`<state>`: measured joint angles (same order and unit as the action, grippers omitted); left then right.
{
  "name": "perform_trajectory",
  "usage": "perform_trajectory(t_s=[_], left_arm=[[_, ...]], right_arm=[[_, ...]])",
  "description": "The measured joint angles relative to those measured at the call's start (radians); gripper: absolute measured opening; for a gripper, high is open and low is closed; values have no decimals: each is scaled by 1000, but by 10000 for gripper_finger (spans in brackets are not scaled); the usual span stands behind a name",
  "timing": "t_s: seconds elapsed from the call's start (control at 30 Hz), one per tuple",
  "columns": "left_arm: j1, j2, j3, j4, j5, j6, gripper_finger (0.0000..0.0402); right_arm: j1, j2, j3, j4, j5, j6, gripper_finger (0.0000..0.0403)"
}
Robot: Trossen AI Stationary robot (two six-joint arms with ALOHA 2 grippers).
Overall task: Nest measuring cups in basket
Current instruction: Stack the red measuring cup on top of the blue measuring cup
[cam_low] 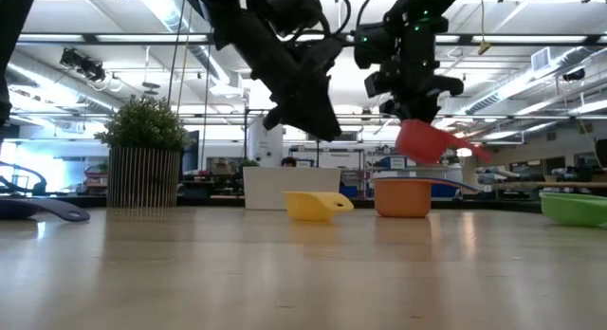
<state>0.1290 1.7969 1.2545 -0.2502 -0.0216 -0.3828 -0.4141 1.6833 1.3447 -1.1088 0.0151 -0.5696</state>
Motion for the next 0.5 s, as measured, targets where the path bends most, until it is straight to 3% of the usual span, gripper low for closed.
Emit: perform_trajectory(t_s=[0.5], left_arm=[[-69, -15, 1, -86, 63, -63, 103]], right_arm=[[9, 171, 192, -72, -14, -37, 10]])
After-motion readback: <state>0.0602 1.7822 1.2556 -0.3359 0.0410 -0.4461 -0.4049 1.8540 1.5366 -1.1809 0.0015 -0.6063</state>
